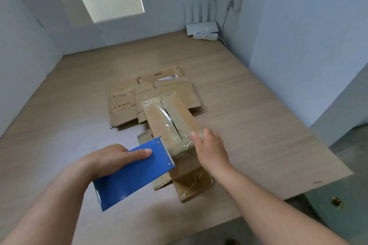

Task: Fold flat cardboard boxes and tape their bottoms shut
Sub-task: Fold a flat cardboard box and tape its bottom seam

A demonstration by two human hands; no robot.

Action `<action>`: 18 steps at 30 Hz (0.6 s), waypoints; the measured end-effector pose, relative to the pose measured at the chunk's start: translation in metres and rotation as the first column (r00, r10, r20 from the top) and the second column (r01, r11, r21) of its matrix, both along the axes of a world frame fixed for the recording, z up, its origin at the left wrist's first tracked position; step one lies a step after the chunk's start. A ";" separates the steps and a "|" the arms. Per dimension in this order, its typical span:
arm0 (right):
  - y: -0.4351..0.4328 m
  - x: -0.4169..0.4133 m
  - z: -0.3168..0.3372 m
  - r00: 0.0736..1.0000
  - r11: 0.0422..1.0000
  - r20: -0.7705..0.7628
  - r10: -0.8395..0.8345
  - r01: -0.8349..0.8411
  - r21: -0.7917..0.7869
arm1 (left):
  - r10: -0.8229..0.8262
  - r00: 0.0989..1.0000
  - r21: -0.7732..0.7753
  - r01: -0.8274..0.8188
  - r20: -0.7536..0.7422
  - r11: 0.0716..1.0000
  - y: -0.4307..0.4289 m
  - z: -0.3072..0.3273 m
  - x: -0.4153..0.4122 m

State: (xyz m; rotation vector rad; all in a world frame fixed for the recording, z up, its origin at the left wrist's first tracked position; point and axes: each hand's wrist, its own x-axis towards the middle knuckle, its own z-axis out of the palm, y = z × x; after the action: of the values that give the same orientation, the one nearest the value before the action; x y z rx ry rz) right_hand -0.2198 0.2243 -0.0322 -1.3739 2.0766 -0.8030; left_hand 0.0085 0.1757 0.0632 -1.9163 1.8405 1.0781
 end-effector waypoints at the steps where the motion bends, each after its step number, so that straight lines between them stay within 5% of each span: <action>1: 0.001 0.002 -0.002 0.999 1.000 0.048 -0.017 0.017 -0.001 | 0.001 1.000 -0.001 -0.001 -0.006 1.000 0.001 -0.001 0.002; 18: -0.002 0.003 0.003 1.000 1.000 -0.012 0.014 -0.014 0.018 | 0.114 0.993 0.069 -0.111 -0.029 0.991 0.011 -0.011 0.037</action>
State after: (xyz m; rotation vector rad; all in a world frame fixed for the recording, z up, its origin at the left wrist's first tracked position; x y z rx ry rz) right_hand -0.2168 0.2224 -0.0292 -1.3852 2.0759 -0.7700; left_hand 0.0457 0.1867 0.0524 -1.9956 1.7077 1.1973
